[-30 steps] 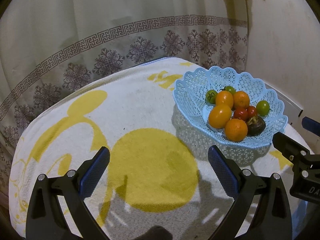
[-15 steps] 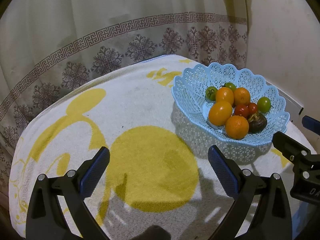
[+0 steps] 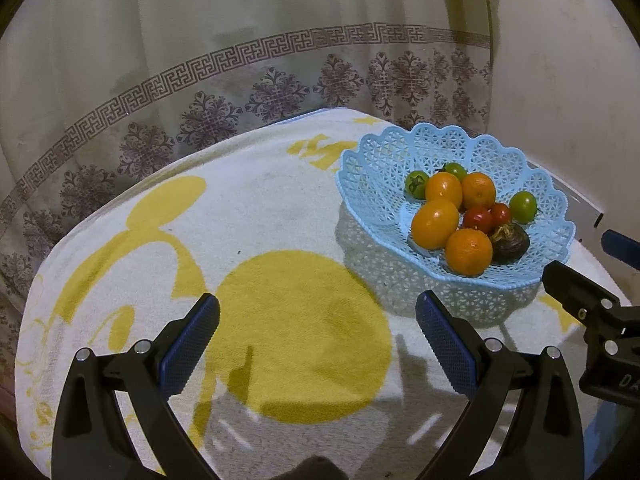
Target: Organize fruits
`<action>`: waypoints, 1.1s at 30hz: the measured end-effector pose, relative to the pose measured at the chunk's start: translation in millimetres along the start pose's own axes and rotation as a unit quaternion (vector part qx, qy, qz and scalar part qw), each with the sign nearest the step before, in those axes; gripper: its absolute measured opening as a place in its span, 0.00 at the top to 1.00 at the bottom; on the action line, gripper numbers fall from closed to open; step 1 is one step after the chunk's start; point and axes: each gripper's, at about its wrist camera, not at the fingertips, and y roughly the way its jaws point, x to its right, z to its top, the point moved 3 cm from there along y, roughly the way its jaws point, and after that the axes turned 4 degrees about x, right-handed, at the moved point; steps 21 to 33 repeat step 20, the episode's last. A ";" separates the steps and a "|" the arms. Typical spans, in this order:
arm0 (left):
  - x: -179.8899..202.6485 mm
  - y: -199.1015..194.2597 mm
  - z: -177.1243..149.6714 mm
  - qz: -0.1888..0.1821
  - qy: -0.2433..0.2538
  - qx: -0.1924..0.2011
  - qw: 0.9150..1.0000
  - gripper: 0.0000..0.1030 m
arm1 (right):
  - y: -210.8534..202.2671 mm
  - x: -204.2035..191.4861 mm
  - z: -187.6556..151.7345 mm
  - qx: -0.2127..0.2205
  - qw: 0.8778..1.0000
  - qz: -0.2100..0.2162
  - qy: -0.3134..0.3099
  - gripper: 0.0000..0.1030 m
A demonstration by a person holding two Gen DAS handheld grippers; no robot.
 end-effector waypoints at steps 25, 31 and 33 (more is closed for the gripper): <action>-9.6 -6.0 -4.4 0.006 -0.012 -0.008 1.000 0.05 | -11.8 -13.9 -2.1 0.003 1.000 0.017 -0.006 0.03; -9.6 -6.0 -4.4 0.006 -0.012 -0.008 1.000 0.05 | -11.8 -13.9 -2.1 0.003 1.000 0.017 -0.006 0.03; -9.6 -6.0 -4.4 0.006 -0.012 -0.008 1.000 0.05 | -11.8 -13.9 -2.1 0.003 1.000 0.017 -0.006 0.03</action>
